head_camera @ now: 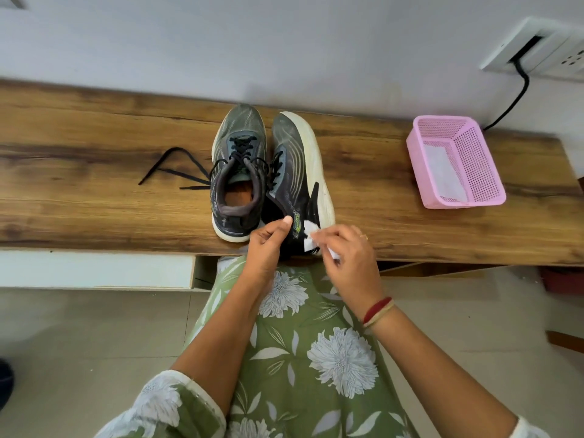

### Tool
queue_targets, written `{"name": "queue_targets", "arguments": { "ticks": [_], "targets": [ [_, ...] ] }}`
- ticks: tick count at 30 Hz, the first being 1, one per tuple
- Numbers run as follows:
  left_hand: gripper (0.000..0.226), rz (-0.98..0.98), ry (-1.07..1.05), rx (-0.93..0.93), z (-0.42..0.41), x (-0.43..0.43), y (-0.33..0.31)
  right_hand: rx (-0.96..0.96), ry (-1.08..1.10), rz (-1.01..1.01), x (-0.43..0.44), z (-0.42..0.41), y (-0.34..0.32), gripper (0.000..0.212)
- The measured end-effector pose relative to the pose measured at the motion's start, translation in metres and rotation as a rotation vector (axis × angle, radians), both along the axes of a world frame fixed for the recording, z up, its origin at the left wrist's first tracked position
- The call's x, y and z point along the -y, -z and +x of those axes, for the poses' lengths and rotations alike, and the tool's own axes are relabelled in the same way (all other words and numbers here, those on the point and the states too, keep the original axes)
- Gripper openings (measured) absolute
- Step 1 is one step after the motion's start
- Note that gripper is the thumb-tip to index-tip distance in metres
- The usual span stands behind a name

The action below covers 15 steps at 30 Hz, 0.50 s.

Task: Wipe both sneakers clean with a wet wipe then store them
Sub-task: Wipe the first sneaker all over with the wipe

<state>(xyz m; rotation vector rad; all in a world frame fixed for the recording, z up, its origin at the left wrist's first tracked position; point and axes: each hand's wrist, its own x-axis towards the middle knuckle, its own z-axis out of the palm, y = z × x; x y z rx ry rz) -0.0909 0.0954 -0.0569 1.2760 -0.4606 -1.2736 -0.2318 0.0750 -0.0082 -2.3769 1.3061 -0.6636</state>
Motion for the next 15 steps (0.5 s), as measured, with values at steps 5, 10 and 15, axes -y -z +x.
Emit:
{"name": "queue_targets", "arguments": {
  "ticks": [5,10,15],
  "targets": [
    [0.035,-0.012,-0.014,-0.040,0.004,0.001,0.001,-0.064,-0.117,-0.074,0.000,-0.009,0.001,0.015],
    [0.029,-0.012,0.025,-0.014,0.003,0.000,0.000,0.006,-0.039,-0.052,0.003,-0.002,0.000,0.020],
    [0.041,-0.024,0.068,0.024,0.001,0.000,-0.003,-0.022,-0.060,-0.050,0.003,-0.002,0.001,0.013]
  ]
}}
